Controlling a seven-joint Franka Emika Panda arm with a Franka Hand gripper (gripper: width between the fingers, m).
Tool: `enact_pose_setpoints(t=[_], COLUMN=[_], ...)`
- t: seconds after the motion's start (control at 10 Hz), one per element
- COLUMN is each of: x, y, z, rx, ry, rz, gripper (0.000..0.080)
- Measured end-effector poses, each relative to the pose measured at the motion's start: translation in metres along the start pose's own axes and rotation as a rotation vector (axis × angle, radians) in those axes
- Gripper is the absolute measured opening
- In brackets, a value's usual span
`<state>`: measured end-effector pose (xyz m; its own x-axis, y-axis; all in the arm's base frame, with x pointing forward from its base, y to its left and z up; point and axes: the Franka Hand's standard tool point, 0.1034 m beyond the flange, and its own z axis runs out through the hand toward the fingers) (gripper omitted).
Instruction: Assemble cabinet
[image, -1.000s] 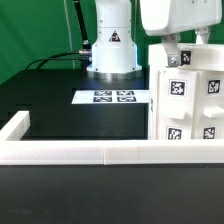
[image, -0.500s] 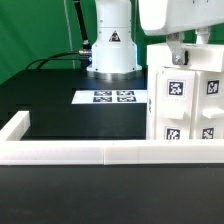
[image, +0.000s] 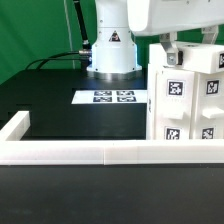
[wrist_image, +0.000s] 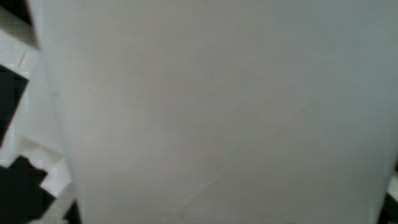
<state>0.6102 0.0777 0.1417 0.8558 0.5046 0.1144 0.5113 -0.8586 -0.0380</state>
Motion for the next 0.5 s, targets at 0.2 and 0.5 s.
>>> enact_pose_setpoints(t=[0.2, 0.5], x=[-0.0001, -0.0012], y=[0.0029, 0.0031], z=[-0.0010, -0.0023], rx=[-0.008, -0.011], ry=[0.029, 0.060], rz=[0.213, 0.512], gripper=[0.0540, 0.0540])
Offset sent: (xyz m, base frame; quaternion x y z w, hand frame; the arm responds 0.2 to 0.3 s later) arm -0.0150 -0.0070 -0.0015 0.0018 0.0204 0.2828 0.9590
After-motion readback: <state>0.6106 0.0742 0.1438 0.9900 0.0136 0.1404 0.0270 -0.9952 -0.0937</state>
